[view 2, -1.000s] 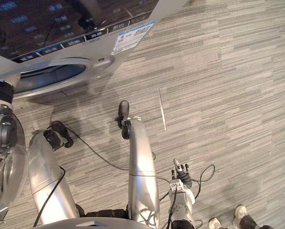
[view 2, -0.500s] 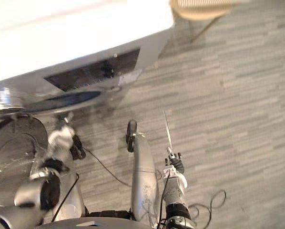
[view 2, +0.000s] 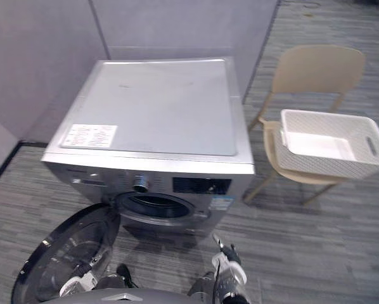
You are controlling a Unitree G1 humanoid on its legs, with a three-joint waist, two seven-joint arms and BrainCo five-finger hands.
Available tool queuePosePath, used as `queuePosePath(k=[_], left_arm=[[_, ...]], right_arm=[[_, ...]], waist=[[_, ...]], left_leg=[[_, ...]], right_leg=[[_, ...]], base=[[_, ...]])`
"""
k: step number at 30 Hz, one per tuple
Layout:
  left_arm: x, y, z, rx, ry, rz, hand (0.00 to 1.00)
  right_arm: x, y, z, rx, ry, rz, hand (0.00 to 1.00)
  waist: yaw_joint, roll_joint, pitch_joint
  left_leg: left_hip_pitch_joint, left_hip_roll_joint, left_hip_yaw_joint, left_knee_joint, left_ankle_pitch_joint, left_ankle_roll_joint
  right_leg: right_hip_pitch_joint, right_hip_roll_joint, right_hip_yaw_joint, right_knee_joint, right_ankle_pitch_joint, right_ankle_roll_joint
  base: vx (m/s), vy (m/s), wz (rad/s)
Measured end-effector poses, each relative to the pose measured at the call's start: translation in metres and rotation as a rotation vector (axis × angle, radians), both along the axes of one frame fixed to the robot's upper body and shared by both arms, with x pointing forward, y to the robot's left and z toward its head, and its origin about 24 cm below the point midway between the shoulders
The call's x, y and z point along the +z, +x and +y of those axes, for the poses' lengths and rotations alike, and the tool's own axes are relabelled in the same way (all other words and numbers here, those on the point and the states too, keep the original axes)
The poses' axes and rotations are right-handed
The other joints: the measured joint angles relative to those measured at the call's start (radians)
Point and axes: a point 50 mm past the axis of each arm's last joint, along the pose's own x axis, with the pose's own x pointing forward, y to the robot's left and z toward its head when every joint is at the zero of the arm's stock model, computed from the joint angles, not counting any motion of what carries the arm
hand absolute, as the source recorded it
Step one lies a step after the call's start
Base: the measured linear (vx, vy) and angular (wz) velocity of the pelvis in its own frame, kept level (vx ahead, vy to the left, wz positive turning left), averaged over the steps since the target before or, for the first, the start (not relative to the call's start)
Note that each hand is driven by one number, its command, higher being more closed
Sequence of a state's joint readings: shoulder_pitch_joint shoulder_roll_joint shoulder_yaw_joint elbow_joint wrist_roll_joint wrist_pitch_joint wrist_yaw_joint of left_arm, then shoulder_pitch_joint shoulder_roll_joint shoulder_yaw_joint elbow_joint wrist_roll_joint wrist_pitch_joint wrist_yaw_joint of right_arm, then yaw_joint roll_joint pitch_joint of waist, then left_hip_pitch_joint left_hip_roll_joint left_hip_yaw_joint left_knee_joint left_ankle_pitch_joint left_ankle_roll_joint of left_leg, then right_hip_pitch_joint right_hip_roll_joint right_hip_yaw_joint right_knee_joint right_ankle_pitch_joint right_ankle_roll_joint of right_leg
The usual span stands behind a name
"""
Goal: Pick up the laundry basket with both hands and put the clothes into the washing machine.
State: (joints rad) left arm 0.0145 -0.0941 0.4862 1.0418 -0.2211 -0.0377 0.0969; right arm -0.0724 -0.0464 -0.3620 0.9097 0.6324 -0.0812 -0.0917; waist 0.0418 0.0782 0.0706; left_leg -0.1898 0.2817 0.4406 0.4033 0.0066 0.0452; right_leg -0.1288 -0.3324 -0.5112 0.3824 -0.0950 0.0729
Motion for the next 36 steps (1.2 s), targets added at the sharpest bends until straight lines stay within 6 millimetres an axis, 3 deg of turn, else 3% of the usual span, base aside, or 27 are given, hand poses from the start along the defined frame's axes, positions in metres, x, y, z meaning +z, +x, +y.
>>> queuePosePath(k=[1,2,3,5,7,8,10,11,12,13,15,19,22,24,25,27,28,29,30,32,34,36], left_arm=[[0.000,0.001,-0.001,-0.015,0.002,-0.002,0.00],[0.001,0.000,-0.002,-0.086,0.023,-0.002,0.00],[0.003,0.012,-0.002,-0.160,0.040,-0.015,0.00],[0.003,0.015,-0.008,-0.218,0.042,-0.013,0.00],[0.004,0.022,-0.018,-0.293,0.045,-0.027,0.00],[0.009,0.034,-0.022,-0.365,0.064,-0.062,0.00],[0.025,0.057,-0.027,-0.485,0.128,-0.170,0.00],[0.045,0.079,-0.031,-0.547,0.169,-0.300,0.00],[0.084,0.108,-0.042,-0.579,0.187,-0.531,0.00],[0.094,0.112,-0.044,-0.582,0.188,-0.584,0.00],[0.166,0.127,-0.053,-0.543,0.167,-0.982,0.00],[0.213,0.129,-0.043,-0.474,0.206,-1.212,0.00],[0.233,0.126,-0.031,-0.430,0.282,-1.300,0.00],[0.242,0.116,-0.028,-0.416,0.355,-1.336,0.00],[0.243,0.114,-0.027,-0.416,0.371,-1.340,0.00],[0.245,0.110,-0.024,-0.405,0.413,-1.332,0.00],[0.245,0.108,-0.023,-0.396,0.427,-1.326,0.00],[0.247,0.105,-0.021,-0.365,0.457,-1.326,0.00],[0.250,0.102,-0.013,-0.330,0.516,-1.315,0.00],[0.247,0.098,-0.002,-0.292,0.583,-1.275,0.00],[0.240,0.093,0.014,-0.257,0.659,-1.202,0.00],[0.234,0.082,0.039,-0.153,0.751,-1.103,0.00]], right_arm=[[0.000,0.001,-0.001,0.001,-0.003,0.003,0.00],[-0.001,0.007,0.004,0.023,0.011,0.012,0.00],[-0.004,0.010,0.008,0.022,0.037,0.040,0.00],[-0.002,0.016,0.007,0.015,0.037,0.035,0.00],[0.000,0.021,0.009,0.033,0.026,0.022,0.00],[-0.002,0.018,0.008,0.037,0.028,0.042,0.00],[-0.011,0.009,0.019,0.053,0.065,0.098,0.00],[-0.016,0.003,0.026,0.056,0.089,0.130,0.00],[-0.021,-0.004,0.032,0.054,0.114,0.163,0.00],[-0.022,-0.006,0.034,0.055,0.120,0.170,0.00],[-0.030,-0.020,0.042,0.058,0.146,0.218,0.00],[-0.033,-0.028,0.038,0.119,0.108,0.267,0.00],[-0.035,-0.034,0.035,0.147,0.104,0.269,0.00],[-0.035,-0.037,0.039,0.183,0.095,0.255,0.00],[-0.035,-0.037,0.039,0.186,0.089,0.253,0.00],[-0.035,-0.039,0.040,0.172,0.090,0.239,0.00],[-0.035,-0.041,0.038,0.169,0.083,0.237,0.00],[-0.033,-0.041,0.031,0.172,0.048,0.212,0.00],[-0.034,-0.047,0.036,0.187,0.050,0.206,0.00],[-0.037,-0.057,0.037,0.168,0.061,0.222,0.00],[-0.041,-0.075,0.032,0.092,0.085,0.266,0.00],[-0.047,-0.102,0.027,0.010,0.112,0.334,0.00]], waist=[[-0.001,0.000,-0.001],[-0.005,-0.003,-0.023],[-0.011,-0.027,-0.036],[-0.004,-0.035,-0.032],[-0.025,-0.019,-0.037],[-0.030,-0.012,-0.038],[-0.031,-0.038,-0.026],[-0.040,-0.047,-0.015],[-0.040,-0.057,-0.011],[-0.036,-0.061,-0.011],[-0.012,-0.075,-0.012],[0.002,-0.065,-0.005],[-0.003,-0.077,0.004],[-0.006,-0.091,0.013],[-0.008,-0.094,0.015],[-0.008,-0.110,0.022],[-0.007,-0.108,0.020],[-0.009,-0.099,0.017],[-0.010,-0.118,0.012],[0.007,-0.142,-0.008],[0.001,-0.165,-0.023],[0.016,-0.185,-0.057]], left_leg=[[-0.001,-0.007,-0.004,0.006,0.009,-0.004],[0.003,-0.036,-0.072,-0.078,0.044,-0.047],[0.027,-0.047,-0.174,-0.019,-0.024,-0.087],[0.051,-0.013,-0.216,0.180,-0.098,-0.100],[0.129,-0.013,-0.299,0.121,-0.134,-0.162],[0.150,-0.040,-0.337,0.038,-0.187,-0.200],[0.157,-0.066,-0.365,-0.045,-0.224,-0.195],[0.147,-0.081,-0.394,-0.086,-0.235,-0.201],[0.140,-0.107,-0.444,-0.128,-0.234,-0.201],[0.139,-0.114,-0.452,-0.136,-0.230,-0.198],[0.145,-0.168,-0.481,-0.183,-0.202,-0.186],[0.131,-0.219,-0.462,-0.203,-0.178,-0.170],[0.133,-0.234,-0.459,-0.199,-0.175,-0.162],[0.144,-0.223,-0.455,-0.191,-0.184,-0.158],[0.146,-0.219,-0.455,-0.184,-0.187,-0.158],[0.170,-0.211,-0.454,-0.176,-0.186,-0.134],[0.178,-0.206,-0.443,-0.185,-0.182,-0.126],[0.196,-0.190,-0.435,-0.199,-0.183,-0.119],[0.205,-0.187,-0.440,-0.202,-0.187,-0.122],[0.213,-0.173,-0.429,-0.212,-0.197,-0.125],[0.210,-0.170,-0.446,-0.227,-0.192,-0.134],[0.204,-0.170,-0.422,-0.278,-0.165,-0.149]], right_leg=[[0.004,0.001,0.000,-0.006,-0.005,-0.001],[0.010,0.058,0.017,-0.073,-0.002,-0.012],[0.062,0.069,-0.034,-0.205,0.066,-0.019],[0.065,0.069,-0.022,-0.219,0.100,-0.009],[0.055,0.074,-0.022,-0.241,0.133,0.001],[0.047,0.080,-0.027,-0.267,0.163,0.004],[0.045,0.073,-0.046,-0.302,0.193,0.002],[0.048,0.056,-0.068,-0.299,0.204,0.007],[0.067,0.027,-0.124,-0.292,0.220,0.028],[0.071,0.019,-0.132,-0.290,0.221,0.030],[0.094,-0.042,-0.159,-0.288,0.220,0.060],[0.056,-0.083,-0.115,-0.291,0.221,0.058],[0.057,-0.091,-0.107,-0.297,0.247,0.007],[0.059,-0.075,-0.097,-0.278,0.219,-0.115],[0.059,-0.069,-0.089,-0.269,0.203,-0.151],[0.059,-0.043,-0.028,-0.242,0.100,-0.277],[0.059,-0.035,-0.015,-0.222,0.055,-0.306],[0.026,-0.024,0.042,-0.090,0.018,-0.243],[0.007,0.010,0.076,0.088,0.067,-0.180],[-0.014,0.023,0.106,0.118,0.078,-0.141],[0.001,0.039,0.115,0.091,0.056,-0.093],[0.063,0.085,0.117,-0.134,0.042,-0.011]], base=[[-0.04,0.019,0.67],[-0.13,-0.093,0.85],[-0.16,-0.054,0.71],[-0.13,0.126,0.19],[-0.10,0.271,0.17],[-0.13,0.304,0.35],[-0.15,0.290,0.65],[-0.16,0.258,1.33],[-0.15,0.235,1.25],[-0.12,0.185,1.05],[-0.15,0.148,0.54],[-0.13,0.100,0.00],[-0.05,0.040,0.00],[0.00,0.025,-0.06],[0.02,0.033,0.00],[0.03,0.049,0.02],[0.04,0.054,-0.03],[0.05,0.059,0.06],[0.07,0.044,-0.04],[0.08,0.012,-0.04],[0.10,-0.047,0.12],[0.15,-0.095,-0.28]])
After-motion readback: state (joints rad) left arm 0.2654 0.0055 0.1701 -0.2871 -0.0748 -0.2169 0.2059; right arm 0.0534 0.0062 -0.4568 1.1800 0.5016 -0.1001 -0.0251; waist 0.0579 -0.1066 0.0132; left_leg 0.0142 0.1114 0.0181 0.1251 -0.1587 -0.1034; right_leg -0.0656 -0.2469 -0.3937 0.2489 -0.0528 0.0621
